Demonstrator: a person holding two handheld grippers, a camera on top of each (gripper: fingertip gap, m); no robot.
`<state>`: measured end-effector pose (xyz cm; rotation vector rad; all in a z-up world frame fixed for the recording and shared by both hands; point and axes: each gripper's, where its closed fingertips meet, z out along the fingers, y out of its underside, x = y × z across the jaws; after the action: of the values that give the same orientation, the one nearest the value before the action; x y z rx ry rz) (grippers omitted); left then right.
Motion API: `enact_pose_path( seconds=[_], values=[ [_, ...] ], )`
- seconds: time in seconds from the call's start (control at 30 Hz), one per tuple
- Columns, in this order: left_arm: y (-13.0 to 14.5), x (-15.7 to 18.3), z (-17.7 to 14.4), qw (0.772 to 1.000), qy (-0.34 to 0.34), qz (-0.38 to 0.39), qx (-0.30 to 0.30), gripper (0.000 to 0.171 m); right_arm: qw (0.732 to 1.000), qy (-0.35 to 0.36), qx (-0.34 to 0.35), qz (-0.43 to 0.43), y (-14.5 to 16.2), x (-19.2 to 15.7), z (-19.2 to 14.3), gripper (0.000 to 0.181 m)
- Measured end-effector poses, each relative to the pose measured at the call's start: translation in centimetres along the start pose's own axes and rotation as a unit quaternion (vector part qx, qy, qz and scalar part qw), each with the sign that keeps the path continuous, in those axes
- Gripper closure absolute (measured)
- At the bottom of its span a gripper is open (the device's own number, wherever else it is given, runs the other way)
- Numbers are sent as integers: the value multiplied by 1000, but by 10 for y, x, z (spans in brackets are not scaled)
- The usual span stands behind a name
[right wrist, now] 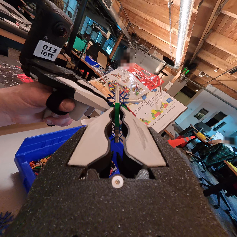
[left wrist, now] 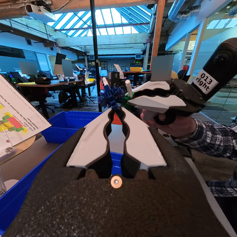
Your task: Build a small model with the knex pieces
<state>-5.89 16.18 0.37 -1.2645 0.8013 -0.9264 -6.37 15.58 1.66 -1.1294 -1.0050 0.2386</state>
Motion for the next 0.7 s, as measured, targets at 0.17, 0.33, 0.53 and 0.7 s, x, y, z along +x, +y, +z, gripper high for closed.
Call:
enact_pose_path(
  seconds=[0.17, 0.33, 0.53, 0.7],
  values=[
    [2, 0, 0, 998, -19, 55, -19, 168, 998, -42, -9, 55, 2, -1, 0, 177],
    [5, 2, 2, 990, -46, 123, -50, 167, 987, -96, -14, 125, 4, -1, -2, 177],
    [10, 2, 4, 979, -65, 180, -73, 167, 982, -126, -29, 141, 9, -3, -4, 178],
    [17, 2, 5, 960, -80, 247, -107, 168, 974, -164, -50, 150, 16, -6, -6, 178]
  ],
)
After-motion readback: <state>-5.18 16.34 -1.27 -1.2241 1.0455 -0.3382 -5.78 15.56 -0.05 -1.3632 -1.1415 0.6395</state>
